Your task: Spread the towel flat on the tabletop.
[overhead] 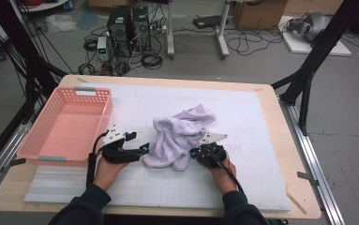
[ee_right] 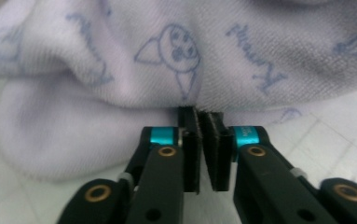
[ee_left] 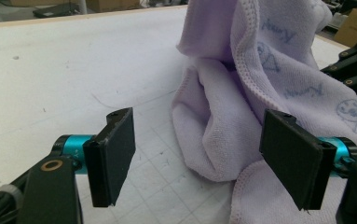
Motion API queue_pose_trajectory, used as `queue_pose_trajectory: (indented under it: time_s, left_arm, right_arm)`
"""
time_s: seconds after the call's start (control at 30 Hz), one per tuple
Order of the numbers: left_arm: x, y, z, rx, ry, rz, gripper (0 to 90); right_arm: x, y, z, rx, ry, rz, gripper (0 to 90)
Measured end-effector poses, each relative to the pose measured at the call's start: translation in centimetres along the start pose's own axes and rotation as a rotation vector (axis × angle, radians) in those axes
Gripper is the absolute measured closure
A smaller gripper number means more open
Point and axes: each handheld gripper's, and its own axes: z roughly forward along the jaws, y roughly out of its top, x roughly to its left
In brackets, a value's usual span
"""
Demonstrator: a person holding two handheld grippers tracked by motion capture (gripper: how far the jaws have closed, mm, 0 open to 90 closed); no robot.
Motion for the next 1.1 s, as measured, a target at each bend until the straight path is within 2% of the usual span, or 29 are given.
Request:
queue_pose_trajectory:
  time_s: [0.07, 0.23, 0.37, 0.43, 0.53, 0.6, 0.7, 0.73, 0.83, 0.87, 0.93, 1.1]
  left_arm:
    - [0.1, 0.0, 0.0, 0.002, 0.001, -0.003, 27.1]
    - [0.2, -0.1, -0.1, 0.012, 0.005, -0.004, 27.1]
    - [0.1, -0.1, -0.1, 0.012, 0.010, -0.002, 27.1]
    - [0.1, 0.0, -0.1, 0.013, 0.009, -0.004, 27.2]
    - [0.0, 0.0, 0.0, 0.007, 0.000, -0.010, 28.1]
    - [-0.1, 0.3, 0.2, 0.018, -0.009, -0.009, 29.2]
    - [-0.6, 1.5, 0.7, 0.014, -0.034, 0.012, 30.4]
    - [-0.7, 2.0, 0.9, 0.008, -0.039, 0.020, 31.4]
    - [-0.8, 3.7, 1.9, 0.008, -0.059, 0.016, 31.8]
    - [-1.0, 4.6, 2.5, 0.012, -0.066, 0.033, 32.0]
    - [-1.2, 6.2, 3.6, 0.016, -0.103, 0.036, 33.5]
    - [-2.3, 9.1, 7.3, 0.062, -0.174, 0.052, 38.5]
  right_arm:
    - [-0.4, -0.4, -1.0, 0.018, 0.001, -0.001, 88.2]
    - [-2.2, -2.6, -5.1, -0.004, -0.029, 0.038, 88.3]
    - [-3.2, -4.7, -7.8, -0.001, -0.075, 0.059, 88.3]
    - [-3.7, -5.5, -9.1, -0.016, -0.098, 0.084, 88.3]
    - [-4.3, -6.4, -10.6, -0.018, -0.147, 0.093, 88.3]
    - [-4.6, -6.8, -11.0, -0.011, -0.153, 0.103, 88.1]
    - [-4.6, -7.0, -10.8, -0.018, -0.151, 0.105, 83.8]
    - [-4.7, -7.0, -10.7, -0.025, -0.163, 0.109, 76.9]
    - [-4.9, -6.9, -11.3, -0.061, -0.202, 0.138, 67.2]
    - [-5.0, -6.9, -11.5, -0.069, -0.217, 0.143, 67.1]
    - [-5.4, -7.1, -12.0, -0.098, -0.235, 0.168, 66.2]
    - [-5.9, -7.5, -12.1, -0.108, -0.249, 0.186, 64.9]
